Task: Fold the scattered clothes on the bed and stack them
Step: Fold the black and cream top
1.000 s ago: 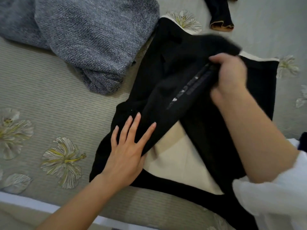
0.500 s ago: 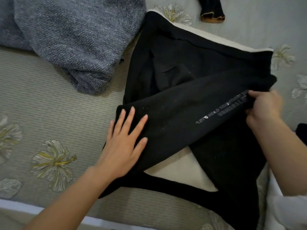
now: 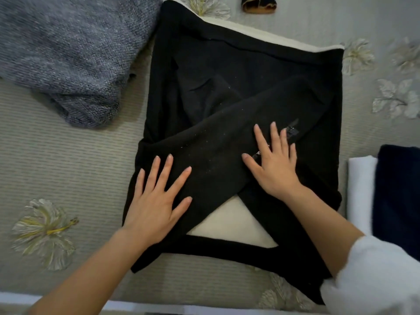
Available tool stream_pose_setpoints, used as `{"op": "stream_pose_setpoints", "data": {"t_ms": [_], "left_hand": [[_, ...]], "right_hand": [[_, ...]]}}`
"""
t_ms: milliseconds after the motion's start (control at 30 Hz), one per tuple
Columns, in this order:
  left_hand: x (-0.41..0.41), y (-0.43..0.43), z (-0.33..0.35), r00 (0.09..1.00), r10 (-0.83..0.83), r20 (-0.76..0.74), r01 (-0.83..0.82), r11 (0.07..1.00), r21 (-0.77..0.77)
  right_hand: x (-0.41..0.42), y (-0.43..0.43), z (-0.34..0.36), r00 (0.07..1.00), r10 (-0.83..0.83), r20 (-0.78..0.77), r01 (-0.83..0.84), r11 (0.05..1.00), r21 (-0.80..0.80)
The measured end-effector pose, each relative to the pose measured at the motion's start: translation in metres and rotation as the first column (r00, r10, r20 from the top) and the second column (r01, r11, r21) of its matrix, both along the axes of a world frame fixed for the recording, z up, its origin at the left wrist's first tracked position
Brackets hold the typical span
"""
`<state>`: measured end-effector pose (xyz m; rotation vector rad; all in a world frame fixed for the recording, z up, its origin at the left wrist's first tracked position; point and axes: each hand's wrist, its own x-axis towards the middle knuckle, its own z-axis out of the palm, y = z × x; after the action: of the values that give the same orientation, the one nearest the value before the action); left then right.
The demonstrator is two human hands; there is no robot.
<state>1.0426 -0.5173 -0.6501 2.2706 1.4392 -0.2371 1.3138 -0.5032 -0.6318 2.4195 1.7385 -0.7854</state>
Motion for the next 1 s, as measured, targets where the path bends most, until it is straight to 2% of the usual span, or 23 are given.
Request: {"op": "stream_pose_setpoints", "data": {"t_ms": [67, 167, 233, 300, 367, 433, 533, 600, 733, 867, 1000], "left_hand": [[0.005, 0.006, -0.010, 0.999, 0.027, -0.030, -0.028, 0.999, -0.041], [0.008, 0.010, -0.006, 1.000, 0.028, 0.006, -0.027, 0.993, -0.115], [0.002, 0.011, 0.006, 0.988, 0.061, 0.138, -0.033, 0.979, -0.199], [-0.011, 0.007, 0.022, 0.947, 0.098, 0.307, -0.030, 0.975, -0.218], [-0.029, -0.008, 0.036, 0.911, 0.026, 0.411, 0.046, 0.985, -0.164], [-0.045, -0.035, 0.046, 0.898, -0.104, 0.428, 0.161, 0.982, -0.100], [-0.061, -0.066, 0.033, 0.908, -0.329, 0.261, 0.354, 0.933, -0.057], [-0.063, -0.074, 0.013, 0.905, -0.408, 0.119, 0.416, 0.908, -0.049], [-0.040, -0.073, -0.009, 0.929, -0.369, -0.017, 0.369, 0.929, 0.024], [-0.030, -0.072, -0.011, 0.914, -0.392, -0.103, 0.404, 0.903, 0.146], [-0.026, -0.065, -0.006, 0.905, -0.398, -0.152, 0.418, 0.897, 0.144]], "right_hand": [[0.003, 0.004, -0.004, 1.000, 0.029, 0.005, -0.029, 0.999, -0.042], [0.006, -0.007, 0.012, 0.998, 0.059, 0.016, -0.059, 0.998, 0.029], [0.005, -0.037, 0.028, 0.991, 0.132, 0.025, -0.134, 0.985, 0.104], [0.005, -0.084, 0.037, 0.970, 0.234, 0.060, -0.240, 0.961, 0.138], [0.007, -0.140, 0.038, 0.953, 0.287, 0.097, -0.296, 0.951, 0.095], [0.007, -0.192, 0.036, 0.947, 0.306, 0.093, -0.310, 0.950, 0.034], [0.008, -0.240, 0.022, 0.929, 0.357, 0.092, -0.354, 0.934, -0.051], [0.007, -0.245, 0.009, 0.929, 0.358, 0.093, -0.352, 0.933, -0.074], [0.004, -0.223, -0.009, 0.957, 0.281, 0.074, -0.278, 0.959, -0.045], [0.005, -0.216, -0.015, 0.964, 0.256, 0.070, -0.257, 0.966, 0.009], [0.005, -0.210, -0.008, 0.985, 0.174, 0.013, -0.174, 0.983, 0.050]]}}
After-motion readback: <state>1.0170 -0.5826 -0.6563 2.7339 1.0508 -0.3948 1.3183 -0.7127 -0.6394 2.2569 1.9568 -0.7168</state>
